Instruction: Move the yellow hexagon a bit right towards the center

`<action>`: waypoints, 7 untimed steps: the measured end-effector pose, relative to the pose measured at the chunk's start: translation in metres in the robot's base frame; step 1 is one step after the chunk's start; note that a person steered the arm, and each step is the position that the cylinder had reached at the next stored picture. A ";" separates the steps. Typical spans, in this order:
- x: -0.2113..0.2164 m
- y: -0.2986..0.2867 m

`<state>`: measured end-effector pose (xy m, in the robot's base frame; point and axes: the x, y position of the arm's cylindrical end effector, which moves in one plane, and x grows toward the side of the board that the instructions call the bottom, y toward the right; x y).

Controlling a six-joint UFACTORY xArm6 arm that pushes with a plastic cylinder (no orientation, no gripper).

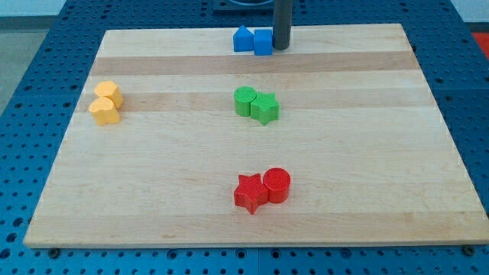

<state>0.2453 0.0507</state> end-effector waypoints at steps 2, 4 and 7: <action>0.001 0.000; 0.066 -0.005; 0.062 -0.243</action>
<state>0.3071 -0.1924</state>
